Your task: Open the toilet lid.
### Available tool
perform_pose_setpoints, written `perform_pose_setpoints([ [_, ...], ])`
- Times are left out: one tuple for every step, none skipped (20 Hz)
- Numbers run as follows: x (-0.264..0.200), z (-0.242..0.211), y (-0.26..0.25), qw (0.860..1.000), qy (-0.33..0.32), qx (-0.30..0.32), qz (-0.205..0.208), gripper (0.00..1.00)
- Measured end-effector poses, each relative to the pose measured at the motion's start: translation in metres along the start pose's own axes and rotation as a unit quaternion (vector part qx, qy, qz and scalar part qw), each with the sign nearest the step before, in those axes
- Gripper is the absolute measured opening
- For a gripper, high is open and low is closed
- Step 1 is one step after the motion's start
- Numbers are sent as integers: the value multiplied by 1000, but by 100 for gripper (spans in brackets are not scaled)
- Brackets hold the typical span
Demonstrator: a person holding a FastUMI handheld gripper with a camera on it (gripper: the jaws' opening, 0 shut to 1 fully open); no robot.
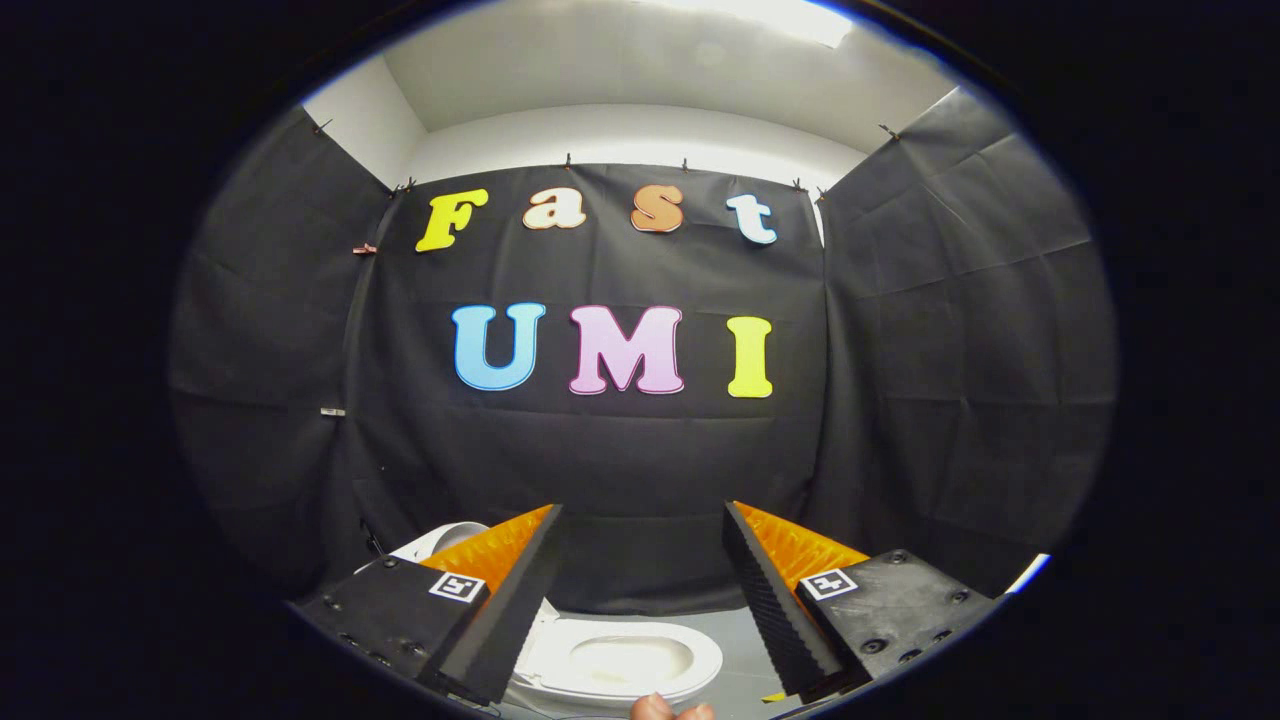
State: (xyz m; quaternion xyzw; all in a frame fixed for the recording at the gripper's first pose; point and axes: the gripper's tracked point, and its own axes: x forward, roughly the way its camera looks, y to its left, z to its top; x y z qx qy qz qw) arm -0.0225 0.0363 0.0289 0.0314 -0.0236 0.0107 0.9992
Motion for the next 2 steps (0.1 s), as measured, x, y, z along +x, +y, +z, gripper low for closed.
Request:
perform_pose_setpoints([
  [1, -1, -1, 1000, 1, -2, -1, 98],
  [0, -2, 0, 1000, 2, -3, -2, 98],
])
